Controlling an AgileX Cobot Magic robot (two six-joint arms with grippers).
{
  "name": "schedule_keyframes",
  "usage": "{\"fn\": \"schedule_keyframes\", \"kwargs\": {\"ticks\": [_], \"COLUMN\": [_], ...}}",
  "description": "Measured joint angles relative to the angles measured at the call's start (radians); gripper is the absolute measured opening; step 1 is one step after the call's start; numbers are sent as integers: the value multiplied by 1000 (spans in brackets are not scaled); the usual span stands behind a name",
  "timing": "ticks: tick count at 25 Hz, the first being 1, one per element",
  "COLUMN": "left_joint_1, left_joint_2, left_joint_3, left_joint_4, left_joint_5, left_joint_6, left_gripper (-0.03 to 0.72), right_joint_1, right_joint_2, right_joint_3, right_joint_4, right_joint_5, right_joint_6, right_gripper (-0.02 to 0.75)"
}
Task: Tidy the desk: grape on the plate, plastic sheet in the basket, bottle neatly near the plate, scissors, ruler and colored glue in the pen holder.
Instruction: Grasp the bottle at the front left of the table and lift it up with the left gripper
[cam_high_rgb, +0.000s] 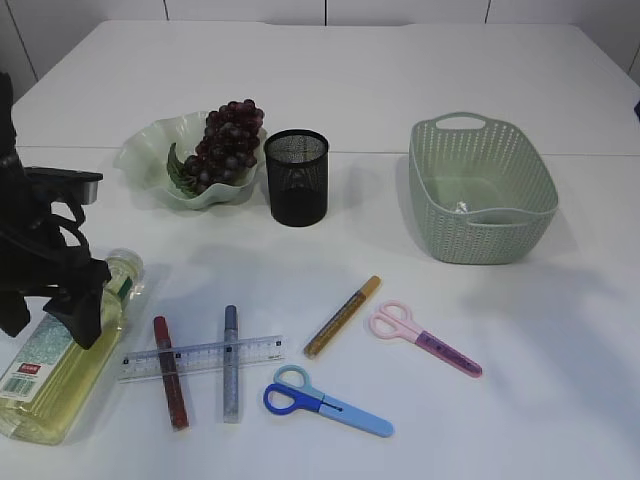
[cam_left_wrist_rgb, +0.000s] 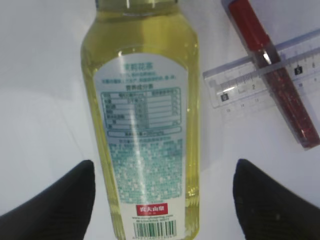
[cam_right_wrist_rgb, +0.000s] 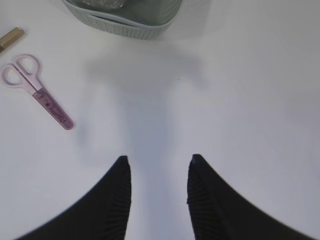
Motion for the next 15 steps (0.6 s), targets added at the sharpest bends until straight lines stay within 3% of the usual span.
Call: {"fn": "schedule_keyframes", "kwargs": {"ticks": [15], "left_joint_1": [0], "left_joint_2": [57], "left_joint_3": [0], "left_joint_4": [5], "left_joint_5": [-120], "left_joint_6": [-32], "left_gripper": [624], "right_joint_1": [0], "right_joint_2": [0], "right_joint_3": [0], "right_joint_4": [0], "right_joint_5": [0], "right_joint_6": [-4], "right_gripper": [314]}}
